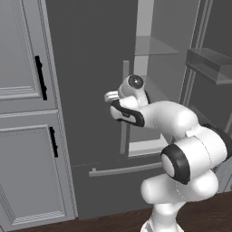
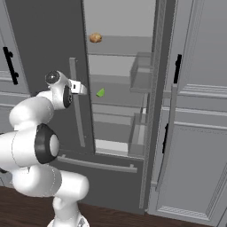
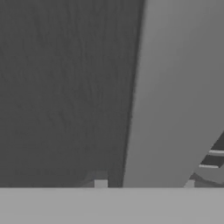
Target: Grab a lemon wedge from the fridge and one ice cube from the ice bowl, and put them in the glass of lemonade.
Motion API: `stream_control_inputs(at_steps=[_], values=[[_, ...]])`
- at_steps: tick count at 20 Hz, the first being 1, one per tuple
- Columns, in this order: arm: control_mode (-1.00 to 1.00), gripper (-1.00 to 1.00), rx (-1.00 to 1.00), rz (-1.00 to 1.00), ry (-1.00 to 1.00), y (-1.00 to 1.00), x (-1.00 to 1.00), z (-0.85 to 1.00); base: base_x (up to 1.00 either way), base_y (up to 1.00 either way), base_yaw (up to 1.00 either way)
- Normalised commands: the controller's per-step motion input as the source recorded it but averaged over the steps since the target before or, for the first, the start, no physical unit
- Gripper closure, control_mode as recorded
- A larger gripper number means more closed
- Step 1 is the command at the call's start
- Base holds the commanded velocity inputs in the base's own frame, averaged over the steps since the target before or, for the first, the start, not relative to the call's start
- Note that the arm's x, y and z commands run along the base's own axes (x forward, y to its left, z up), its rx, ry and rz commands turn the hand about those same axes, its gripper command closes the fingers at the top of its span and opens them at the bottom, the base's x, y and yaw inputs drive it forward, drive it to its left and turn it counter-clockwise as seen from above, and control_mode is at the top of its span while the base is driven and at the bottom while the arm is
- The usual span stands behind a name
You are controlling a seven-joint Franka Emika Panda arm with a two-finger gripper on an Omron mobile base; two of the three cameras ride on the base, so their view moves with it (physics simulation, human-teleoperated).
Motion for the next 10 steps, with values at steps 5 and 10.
stream_control_inputs(at_steps=[5,10], values=[[-1.0,1.0,0.0,0.19,0.04,0.94,-0.74,0.51,0.0,0.0,0.0],[-1.0,1.0,0.0,0.27,0.0,0.9,-1.0,0.43,0.0,0.0,0.0]])
